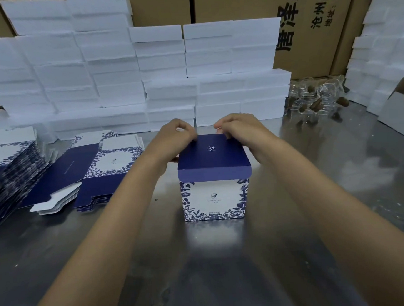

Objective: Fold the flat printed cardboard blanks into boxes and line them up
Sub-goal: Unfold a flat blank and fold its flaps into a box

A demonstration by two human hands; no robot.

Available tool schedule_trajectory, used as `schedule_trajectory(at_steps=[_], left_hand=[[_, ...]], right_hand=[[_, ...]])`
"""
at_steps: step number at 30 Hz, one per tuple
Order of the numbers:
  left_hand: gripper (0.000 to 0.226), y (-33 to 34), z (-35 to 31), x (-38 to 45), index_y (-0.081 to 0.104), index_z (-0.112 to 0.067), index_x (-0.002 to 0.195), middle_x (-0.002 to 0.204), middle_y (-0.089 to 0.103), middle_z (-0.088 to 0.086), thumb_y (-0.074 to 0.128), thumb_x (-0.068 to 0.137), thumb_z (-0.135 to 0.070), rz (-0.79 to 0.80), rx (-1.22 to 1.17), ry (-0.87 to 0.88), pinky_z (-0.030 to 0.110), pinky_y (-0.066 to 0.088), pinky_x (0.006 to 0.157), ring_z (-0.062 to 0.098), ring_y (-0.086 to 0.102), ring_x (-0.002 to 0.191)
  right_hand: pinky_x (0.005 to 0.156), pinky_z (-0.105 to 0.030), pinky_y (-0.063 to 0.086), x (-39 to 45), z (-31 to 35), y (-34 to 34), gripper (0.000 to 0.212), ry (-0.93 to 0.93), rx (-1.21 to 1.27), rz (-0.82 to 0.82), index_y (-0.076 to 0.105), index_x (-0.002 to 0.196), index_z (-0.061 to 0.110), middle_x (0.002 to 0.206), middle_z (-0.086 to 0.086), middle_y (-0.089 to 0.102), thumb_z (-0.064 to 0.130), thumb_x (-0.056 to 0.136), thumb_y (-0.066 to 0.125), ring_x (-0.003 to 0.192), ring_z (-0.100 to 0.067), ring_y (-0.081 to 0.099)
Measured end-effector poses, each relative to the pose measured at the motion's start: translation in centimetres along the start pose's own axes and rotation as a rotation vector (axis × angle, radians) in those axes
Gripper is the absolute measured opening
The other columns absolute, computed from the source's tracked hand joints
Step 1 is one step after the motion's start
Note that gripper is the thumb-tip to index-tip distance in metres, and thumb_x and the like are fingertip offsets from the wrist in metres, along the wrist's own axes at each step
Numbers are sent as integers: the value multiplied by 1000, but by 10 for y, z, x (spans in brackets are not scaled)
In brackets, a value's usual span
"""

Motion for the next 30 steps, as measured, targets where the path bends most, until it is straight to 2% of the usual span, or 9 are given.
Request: schedule_trajectory(at_steps=[3,5,7,10,15,18,22,26,30], left_hand=[[11,13,-6,6,66,-16,94,86,63,-2,59,93,-23,-10,83,17,22,40,57,12,54,70],[13,19,-4,9,61,-17,86,84,60,-7,57,97,-23,-26,136,55,18,37,55,6,53,70],[17,21,-2,11,56,-20,83,84,56,-15,54,99,-22,-21,163,77,17,36,54,0,51,73],[19,21,-1,10,54,-20,82,87,55,-15,51,101,-22,-23,162,82,20,38,58,2,52,76],[16,18,2,3,62,-9,100,103,63,-2,54,100,-23,-99,42,43,27,43,71,17,57,88],[14,18,5,2,53,-15,95,97,58,2,51,101,-27,-90,34,19,29,38,63,19,51,81],[15,18,4,1,49,-16,95,95,54,3,48,103,-29,-79,61,7,29,35,61,20,48,80],[22,17,7,1,48,-14,95,95,54,5,46,104,-34,-93,113,1,31,35,63,22,49,82],[19,18,9,2,46,-14,92,98,54,4,45,104,-29,-125,118,23,33,34,67,22,47,85]], right_hand=[[46,-17,32,4,7,13,17,28,-152,42,56,75,16,72,-2,49,24,90,59,58,-13,43],[39,-14,28,5,5,18,17,-5,-194,41,53,76,18,72,-1,49,23,92,57,55,-12,41],[50,-18,35,5,3,19,11,-37,-209,57,60,86,19,81,0,55,18,94,51,67,-13,47],[65,-26,39,5,3,18,13,-45,-181,73,64,91,17,88,-3,60,13,92,52,78,-15,51],[59,-25,38,1,0,14,7,-2,-169,58,58,86,20,82,-2,59,19,93,56,70,-17,52],[66,-28,30,-1,-2,15,7,-51,-225,64,51,90,22,86,-1,48,21,96,52,76,-16,41],[61,-29,27,-5,0,14,8,-63,-208,68,49,91,21,88,0,45,20,99,50,77,-17,38],[56,-27,31,-9,-7,9,32,27,-138,16,46,77,15,79,-8,44,34,101,56,67,-19,43],[52,-26,30,-10,-11,6,40,62,-70,-35,37,68,20,81,-8,41,32,104,51,70,-20,40]])
Point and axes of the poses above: each hand's wrist, its own x-axis towards the middle knuckle, its own y-axis out of the palm, z = x × y, the point moved 3 cm from there along x, towards the middle knuckle
